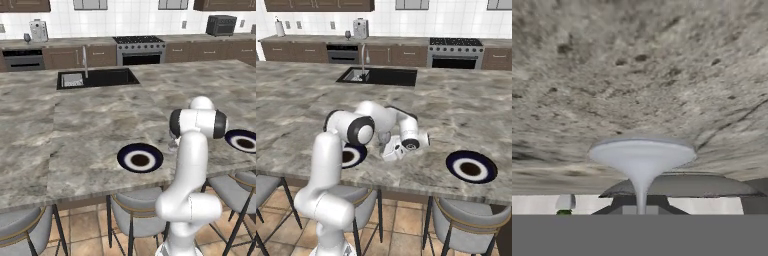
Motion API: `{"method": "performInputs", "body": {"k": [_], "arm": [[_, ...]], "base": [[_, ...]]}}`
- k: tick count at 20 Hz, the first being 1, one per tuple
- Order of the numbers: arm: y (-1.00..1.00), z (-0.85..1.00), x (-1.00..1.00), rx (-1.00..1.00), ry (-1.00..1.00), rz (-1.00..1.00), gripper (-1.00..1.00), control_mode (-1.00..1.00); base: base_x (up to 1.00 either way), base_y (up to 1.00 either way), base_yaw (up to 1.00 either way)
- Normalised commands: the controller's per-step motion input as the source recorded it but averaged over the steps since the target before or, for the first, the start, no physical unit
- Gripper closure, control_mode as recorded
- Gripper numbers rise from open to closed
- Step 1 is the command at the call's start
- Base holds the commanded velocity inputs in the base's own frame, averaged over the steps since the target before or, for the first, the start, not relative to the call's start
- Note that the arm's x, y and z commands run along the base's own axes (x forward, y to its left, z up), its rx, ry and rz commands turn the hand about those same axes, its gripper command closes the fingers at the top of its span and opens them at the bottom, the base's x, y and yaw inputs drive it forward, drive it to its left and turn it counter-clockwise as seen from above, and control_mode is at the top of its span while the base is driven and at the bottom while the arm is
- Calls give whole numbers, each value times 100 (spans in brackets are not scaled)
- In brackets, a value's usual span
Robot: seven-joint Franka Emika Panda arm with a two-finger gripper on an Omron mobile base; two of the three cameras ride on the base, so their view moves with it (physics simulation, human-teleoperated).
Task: Retrieve the wine glasses from the counter and place one next to each plate.
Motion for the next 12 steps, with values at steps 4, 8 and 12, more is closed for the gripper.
{"method": "performInputs", "body": {"k": [4, 8, 12], "arm": [[4, -16, 4, 0, 0, 0, 100, -100], [9, -18, 8, 0, 0, 0, 100, -100], [4, -12, 13, 0, 0, 0, 100, -100]], "base": [[0, 0, 0], [0, 0, 0], [0, 0, 0]]}}
